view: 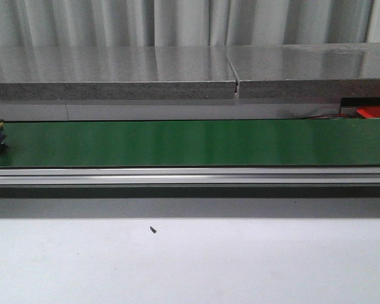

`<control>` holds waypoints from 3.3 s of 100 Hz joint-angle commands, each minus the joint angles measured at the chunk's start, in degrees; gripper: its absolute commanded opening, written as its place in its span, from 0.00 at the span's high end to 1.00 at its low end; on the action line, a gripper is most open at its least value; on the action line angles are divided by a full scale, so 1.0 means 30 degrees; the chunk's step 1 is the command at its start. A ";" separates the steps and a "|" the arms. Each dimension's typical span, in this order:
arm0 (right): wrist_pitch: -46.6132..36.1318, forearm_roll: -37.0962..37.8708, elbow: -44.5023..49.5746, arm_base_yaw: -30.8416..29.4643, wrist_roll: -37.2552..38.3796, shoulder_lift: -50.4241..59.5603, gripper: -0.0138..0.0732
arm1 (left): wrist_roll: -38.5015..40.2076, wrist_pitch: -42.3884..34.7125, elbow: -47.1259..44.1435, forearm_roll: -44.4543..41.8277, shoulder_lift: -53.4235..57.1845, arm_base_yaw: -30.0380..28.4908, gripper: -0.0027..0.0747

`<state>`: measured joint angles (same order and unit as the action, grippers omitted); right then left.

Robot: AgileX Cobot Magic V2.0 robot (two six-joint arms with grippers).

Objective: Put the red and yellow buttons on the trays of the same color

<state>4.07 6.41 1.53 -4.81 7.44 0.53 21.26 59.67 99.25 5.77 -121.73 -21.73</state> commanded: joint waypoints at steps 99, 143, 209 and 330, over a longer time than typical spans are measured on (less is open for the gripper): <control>-0.1502 0.0195 -0.0251 0.0044 0.0027 0.0423 0.92 | -0.1875 0.0522 0.0545 -0.0630 0.5971 0.1836 0.64; -0.1502 0.0195 -0.0251 0.0044 0.0027 0.0423 0.92 | -0.1913 0.2116 0.0376 -0.0721 0.5964 0.3650 0.64; -0.1502 0.0195 -0.0251 0.0044 0.0027 0.0423 0.92 | -0.2231 0.2905 0.0376 -0.0955 0.4559 0.3607 0.37; -0.1502 0.0195 -0.0251 0.0044 0.0027 0.0423 0.92 | -0.5537 -0.2188 -0.7691 -0.1727 1.7598 0.8439 0.99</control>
<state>4.07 6.41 1.53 -4.81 7.44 0.53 5.62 58.04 78.31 -0.92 -73.89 3.12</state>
